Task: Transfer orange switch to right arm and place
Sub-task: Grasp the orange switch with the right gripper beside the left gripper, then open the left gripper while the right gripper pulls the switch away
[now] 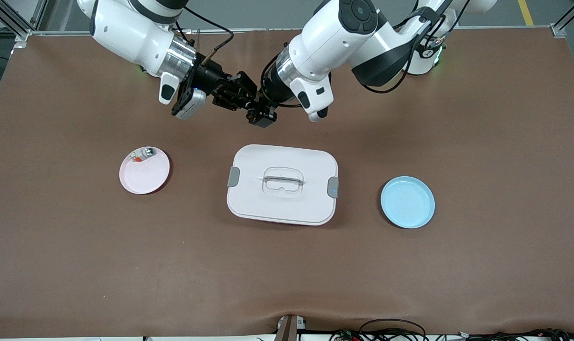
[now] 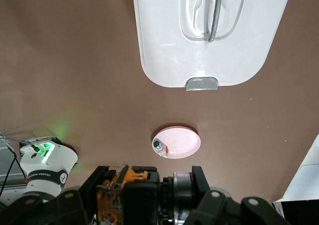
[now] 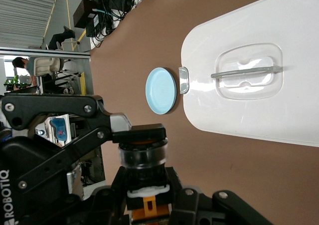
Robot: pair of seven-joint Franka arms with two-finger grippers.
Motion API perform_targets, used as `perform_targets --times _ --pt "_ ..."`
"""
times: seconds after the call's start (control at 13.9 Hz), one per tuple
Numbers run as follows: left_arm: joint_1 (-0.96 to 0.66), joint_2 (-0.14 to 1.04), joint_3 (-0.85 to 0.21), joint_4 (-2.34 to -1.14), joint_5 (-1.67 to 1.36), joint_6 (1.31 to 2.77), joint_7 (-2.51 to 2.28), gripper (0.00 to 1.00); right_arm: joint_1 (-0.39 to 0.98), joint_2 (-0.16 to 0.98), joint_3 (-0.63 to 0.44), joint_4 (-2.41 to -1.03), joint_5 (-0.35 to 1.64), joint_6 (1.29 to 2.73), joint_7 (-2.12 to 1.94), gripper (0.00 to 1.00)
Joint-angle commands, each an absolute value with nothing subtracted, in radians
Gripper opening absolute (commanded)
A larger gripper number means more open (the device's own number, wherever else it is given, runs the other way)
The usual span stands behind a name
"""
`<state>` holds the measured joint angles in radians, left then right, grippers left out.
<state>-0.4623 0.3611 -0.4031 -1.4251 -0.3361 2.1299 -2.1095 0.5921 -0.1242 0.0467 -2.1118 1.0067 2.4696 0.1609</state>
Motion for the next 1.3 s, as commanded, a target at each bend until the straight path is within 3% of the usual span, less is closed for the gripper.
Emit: perform_targets --times 0.0,0.07,0.36,0.58,0.87,1.08,1.23 --pt "-0.457 0.347 -0.400 -1.427 -0.301 2.132 -2.123 0.85 0.597 -0.140 0.041 -2.115 1.029 2.473 0.175 0.00" --pt "-0.456 0.344 -0.399 -1.427 -0.296 2.132 -2.129 1.00 0.597 -0.138 0.041 -2.112 1.028 2.473 0.172 0.00" --pt "-0.446 0.330 -0.397 -1.427 -0.295 2.132 -2.125 1.00 0.597 -0.137 0.040 -2.102 1.008 2.471 0.158 0.00" --pt "-0.423 0.319 -0.399 -1.430 -0.266 2.132 -2.118 1.00 0.580 -0.135 0.034 -2.100 0.859 2.441 -0.039 0.00" --pt "-0.393 0.302 -0.397 -1.451 -0.241 2.122 -2.065 1.00 0.473 -0.137 0.031 -2.097 0.694 2.278 -0.280 0.00" --pt "-0.370 0.255 -0.399 -1.549 -0.236 2.118 -1.972 1.00 0.333 -0.137 0.031 -2.060 0.510 2.069 -0.585 0.00" --pt "-0.356 0.209 -0.397 -1.638 -0.229 2.118 -1.899 1.00 0.238 -0.137 0.031 -2.065 0.424 2.004 -0.812 0.00"
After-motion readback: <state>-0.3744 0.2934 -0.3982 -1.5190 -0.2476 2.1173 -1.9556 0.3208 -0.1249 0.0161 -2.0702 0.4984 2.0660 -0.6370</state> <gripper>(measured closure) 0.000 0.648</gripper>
